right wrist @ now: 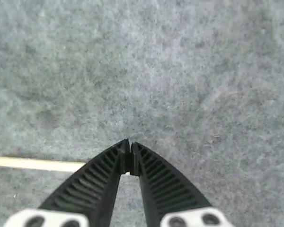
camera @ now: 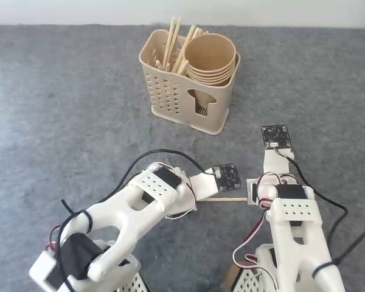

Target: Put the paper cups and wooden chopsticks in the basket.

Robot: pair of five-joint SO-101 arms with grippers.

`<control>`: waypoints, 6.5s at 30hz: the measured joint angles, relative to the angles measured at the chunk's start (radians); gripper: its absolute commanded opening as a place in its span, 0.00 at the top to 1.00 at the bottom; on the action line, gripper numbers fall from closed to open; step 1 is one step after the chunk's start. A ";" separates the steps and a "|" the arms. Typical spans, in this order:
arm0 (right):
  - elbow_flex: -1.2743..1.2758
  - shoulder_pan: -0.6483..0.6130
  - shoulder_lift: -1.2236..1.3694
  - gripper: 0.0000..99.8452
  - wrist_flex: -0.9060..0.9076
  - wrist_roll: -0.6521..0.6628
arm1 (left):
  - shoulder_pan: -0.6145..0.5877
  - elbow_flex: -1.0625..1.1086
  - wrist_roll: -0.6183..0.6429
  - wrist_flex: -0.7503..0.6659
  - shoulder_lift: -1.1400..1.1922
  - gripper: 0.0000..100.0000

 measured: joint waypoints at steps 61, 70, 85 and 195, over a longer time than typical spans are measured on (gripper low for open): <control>0.315 0.196 -0.850 0.99 0.000 -0.193 | -0.152 0.037 0.295 0.232 -0.681 0.99; 0.315 0.196 -0.850 0.99 0.000 -0.193 | -0.086 -0.129 0.334 0.427 -0.713 0.99; 0.315 0.196 -0.850 0.99 0.000 -0.193 | -0.075 -0.195 0.416 0.399 -1.066 0.99; -0.144 0.095 -0.878 0.99 0.535 0.100 | -0.681 0.264 0.689 -0.040 -1.587 0.99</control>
